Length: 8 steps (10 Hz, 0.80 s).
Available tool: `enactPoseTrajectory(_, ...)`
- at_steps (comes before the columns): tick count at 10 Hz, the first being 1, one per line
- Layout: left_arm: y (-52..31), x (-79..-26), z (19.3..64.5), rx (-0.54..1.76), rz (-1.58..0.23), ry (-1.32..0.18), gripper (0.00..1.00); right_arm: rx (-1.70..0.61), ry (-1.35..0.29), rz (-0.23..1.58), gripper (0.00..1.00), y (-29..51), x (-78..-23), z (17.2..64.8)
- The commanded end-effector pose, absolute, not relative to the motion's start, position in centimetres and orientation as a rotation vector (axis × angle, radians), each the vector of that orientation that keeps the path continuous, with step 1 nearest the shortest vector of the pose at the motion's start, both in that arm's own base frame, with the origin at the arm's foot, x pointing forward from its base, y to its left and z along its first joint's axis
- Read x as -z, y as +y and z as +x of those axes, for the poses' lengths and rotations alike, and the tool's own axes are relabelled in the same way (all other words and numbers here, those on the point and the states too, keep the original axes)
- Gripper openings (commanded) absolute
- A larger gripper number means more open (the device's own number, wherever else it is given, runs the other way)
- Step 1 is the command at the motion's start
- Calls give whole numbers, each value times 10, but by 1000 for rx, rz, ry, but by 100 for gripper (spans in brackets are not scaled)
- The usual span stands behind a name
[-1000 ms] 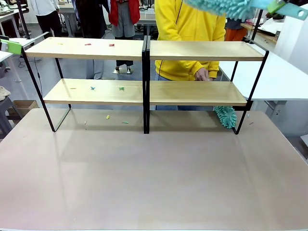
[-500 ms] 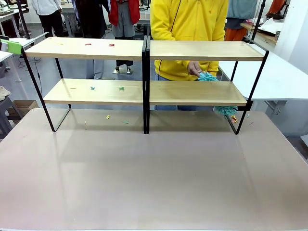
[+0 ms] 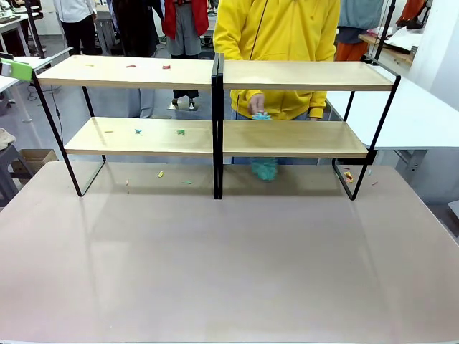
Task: Clean the shelves.
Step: Clean a randomly selected level of the Shelf with the Duster.
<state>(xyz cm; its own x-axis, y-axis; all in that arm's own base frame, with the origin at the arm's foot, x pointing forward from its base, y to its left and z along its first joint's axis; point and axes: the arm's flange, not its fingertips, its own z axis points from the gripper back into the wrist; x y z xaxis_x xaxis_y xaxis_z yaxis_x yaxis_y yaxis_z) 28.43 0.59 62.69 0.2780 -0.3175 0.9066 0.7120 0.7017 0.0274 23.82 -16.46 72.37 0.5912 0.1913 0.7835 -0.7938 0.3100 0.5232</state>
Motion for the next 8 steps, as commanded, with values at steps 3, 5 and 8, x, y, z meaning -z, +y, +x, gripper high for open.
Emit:
enactPoseTrajectory(3,5,-626,285,719,-426,-1088,100,-686,-693,1056,13,-174,-710,228)
enactPoseTrajectory(5,5,-626,285,719,-426,-1088,100,-686,-693,1056,13,-174,-710,228)
enactPoseTrajectory(8,5,-626,285,719,-426,-1088,100,-686,-693,1056,13,-174,-710,228)
